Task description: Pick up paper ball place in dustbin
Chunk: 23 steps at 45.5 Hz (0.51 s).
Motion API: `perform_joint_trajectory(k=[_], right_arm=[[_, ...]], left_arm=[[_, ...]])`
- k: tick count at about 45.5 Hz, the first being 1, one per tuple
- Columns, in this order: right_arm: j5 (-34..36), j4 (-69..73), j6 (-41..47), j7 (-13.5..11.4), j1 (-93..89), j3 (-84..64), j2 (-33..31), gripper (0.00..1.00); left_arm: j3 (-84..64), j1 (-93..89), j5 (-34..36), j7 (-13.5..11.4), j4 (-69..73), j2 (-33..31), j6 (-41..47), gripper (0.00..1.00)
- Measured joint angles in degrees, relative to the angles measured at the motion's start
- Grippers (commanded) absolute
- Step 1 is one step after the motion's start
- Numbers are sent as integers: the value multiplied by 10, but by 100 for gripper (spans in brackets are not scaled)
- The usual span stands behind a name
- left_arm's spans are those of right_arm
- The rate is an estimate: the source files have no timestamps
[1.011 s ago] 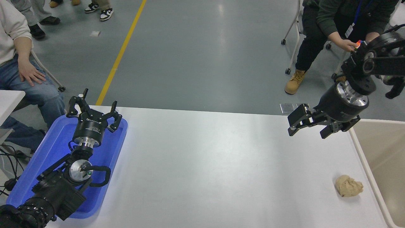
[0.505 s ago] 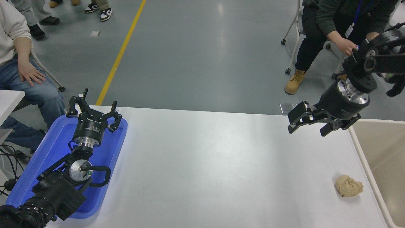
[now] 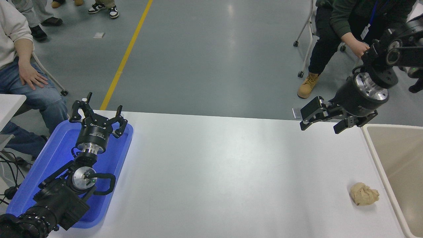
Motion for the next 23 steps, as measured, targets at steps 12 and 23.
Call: perform_joint_trajectory(k=[12, 23], right_arm=[[-14, -57, -15, 0, -38, -2, -5, 100], [-26, -125, -40, 0, -78, -4, -25, 100]], left_arm=[[0, 0, 0, 0, 0, 0, 0, 100], [0, 0, 0, 0, 0, 0, 0, 100]])
